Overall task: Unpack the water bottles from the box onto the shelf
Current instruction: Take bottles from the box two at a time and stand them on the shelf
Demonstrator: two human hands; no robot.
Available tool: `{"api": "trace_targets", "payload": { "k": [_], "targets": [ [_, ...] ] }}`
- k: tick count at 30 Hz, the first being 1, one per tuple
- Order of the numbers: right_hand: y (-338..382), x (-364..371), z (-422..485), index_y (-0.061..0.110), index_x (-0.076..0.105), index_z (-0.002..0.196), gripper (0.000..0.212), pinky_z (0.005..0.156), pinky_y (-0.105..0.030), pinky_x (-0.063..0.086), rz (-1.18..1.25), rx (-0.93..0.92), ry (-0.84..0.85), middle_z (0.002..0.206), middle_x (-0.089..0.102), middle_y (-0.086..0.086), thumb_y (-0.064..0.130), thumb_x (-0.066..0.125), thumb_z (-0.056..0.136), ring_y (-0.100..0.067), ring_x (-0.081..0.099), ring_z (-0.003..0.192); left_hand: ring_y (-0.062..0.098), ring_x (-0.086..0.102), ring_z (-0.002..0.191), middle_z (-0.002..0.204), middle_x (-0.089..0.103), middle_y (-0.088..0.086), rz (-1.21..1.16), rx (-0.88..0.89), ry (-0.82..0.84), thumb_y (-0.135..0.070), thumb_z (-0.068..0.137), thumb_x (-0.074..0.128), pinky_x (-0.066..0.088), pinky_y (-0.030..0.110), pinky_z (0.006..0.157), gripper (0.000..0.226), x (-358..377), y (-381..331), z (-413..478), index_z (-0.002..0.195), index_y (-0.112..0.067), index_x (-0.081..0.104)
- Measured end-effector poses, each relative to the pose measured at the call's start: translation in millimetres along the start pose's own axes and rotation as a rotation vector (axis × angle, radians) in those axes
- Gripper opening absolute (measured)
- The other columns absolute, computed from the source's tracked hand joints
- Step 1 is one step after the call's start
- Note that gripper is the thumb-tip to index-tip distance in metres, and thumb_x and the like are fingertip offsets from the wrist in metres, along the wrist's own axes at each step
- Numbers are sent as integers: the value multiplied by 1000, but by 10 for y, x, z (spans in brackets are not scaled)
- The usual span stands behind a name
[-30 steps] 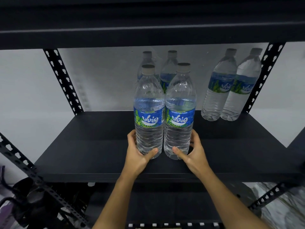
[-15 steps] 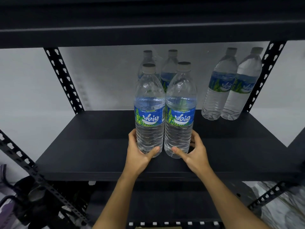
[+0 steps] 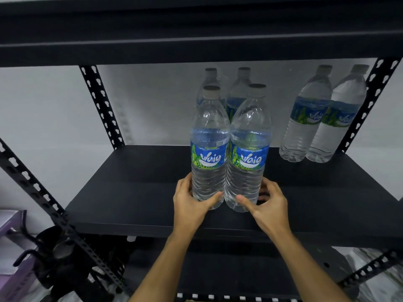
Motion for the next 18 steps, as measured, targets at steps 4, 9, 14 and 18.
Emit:
{"api": "trace_targets", "payload": {
  "k": [4, 9, 14, 18],
  "targets": [
    [102, 312, -53, 16, 60, 124, 74, 80, -36, 58, 7, -4, 37, 112, 59, 7, 34, 90, 59, -9, 65, 92, 2, 66, 109, 120, 62, -12, -5, -30, -35, -50, 52, 93, 58, 28, 92, 84, -328, 112, 62, 127, -30, 61],
    [348, 966, -125, 17, 62, 122, 79, 78, -28, 58, 40, 11, 73, 110, 58, 11, 41, 92, 53, -4, 64, 90, -7, 69, 97, 113, 71, -7, 2, -79, -117, -17, 60, 97, 57, 15, 83, 74, -969, 260, 204, 125, -18, 60],
    [622, 1681, -112, 19, 64, 117, 74, 79, -34, 58, 32, -26, 108, 104, 56, 13, 43, 91, 53, -6, 63, 90, -13, 66, 95, 107, 69, -14, 65, -119, -215, -18, 59, 97, 57, 14, 84, 71, -1604, 474, 439, 119, -18, 58],
    [802, 2179, 33, 17, 65, 114, 69, 82, -38, 57, -12, -54, 120, 102, 53, 10, 42, 91, 55, -15, 63, 96, -11, 65, 94, 103, 67, -19, 128, -133, -236, -23, 61, 96, 54, 11, 82, 67, -1923, 628, 736, 116, -21, 58]
  ]
}}
Point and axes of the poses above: each hand's wrist, its own z-axis towards the middle knuckle, its own x-axis out of the palm, y = z × x, the point moved 6 cm from there along z, towards the middle knuckle
